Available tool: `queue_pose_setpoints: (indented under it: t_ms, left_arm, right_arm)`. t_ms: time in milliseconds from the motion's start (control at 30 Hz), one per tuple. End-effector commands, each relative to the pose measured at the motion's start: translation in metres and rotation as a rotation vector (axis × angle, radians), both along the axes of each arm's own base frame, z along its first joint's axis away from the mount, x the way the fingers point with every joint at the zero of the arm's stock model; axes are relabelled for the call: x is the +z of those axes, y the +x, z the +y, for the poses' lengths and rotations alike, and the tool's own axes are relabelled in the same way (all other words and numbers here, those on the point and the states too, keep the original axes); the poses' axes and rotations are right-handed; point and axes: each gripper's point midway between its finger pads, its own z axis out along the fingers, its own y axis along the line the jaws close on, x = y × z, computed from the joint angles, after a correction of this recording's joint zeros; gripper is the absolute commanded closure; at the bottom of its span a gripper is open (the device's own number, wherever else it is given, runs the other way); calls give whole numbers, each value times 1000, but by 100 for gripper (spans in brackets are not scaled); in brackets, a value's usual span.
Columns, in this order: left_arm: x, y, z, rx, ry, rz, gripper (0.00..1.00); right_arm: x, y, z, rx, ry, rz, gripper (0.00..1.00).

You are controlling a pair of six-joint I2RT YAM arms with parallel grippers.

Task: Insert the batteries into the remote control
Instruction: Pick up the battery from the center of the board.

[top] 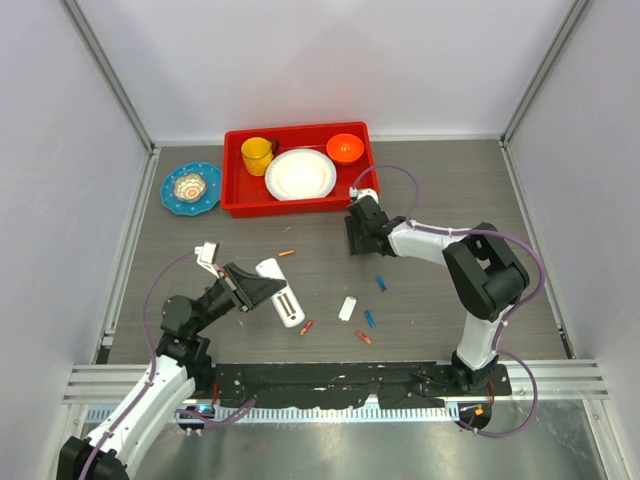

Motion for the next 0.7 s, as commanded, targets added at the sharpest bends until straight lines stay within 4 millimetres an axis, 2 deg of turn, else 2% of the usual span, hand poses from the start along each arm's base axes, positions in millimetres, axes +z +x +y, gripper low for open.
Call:
queue_pose_setpoints:
  t_ms: [0, 67, 133, 167, 200, 267, 367, 567, 667]
  left_arm:
    - [-3, -3, 1, -4, 5, -25, 100]
    - [-3, -2, 1, 1, 5, -22, 100]
    - [-3, -1, 1, 5, 3, -18, 100]
    - [-3, 0, 2, 11, 3, -19, 100]
    - [-3, 0, 2, 10, 3, -19, 100]
    - [-2, 2, 2, 21, 2, -20, 100]
    - [-2, 4, 2, 29, 5, -16, 100]
    - [-3, 11, 2, 44, 10, -2, 100]
    - [-4, 14, 2, 58, 10, 6, 100]
  right_arm:
    - [-11, -6, -6, -13, -12, 29, 55]
    - [-1, -3, -5, -36, 9, -9, 57]
    - [-1, -6, -8, -74, 41, -18, 58]
    - [12, -4, -5, -88, 77, -47, 59]
    - [12, -9, -6, -110, 92, -46, 60]
    - [28, -12, -5, -195, 165, -70, 64]
    - [42, -18, -10, -336, 253, -73, 66]
    - [50, -33, -18, -582, 454, -81, 69]
    - [44, -40, -23, -715, 506, -62, 72]
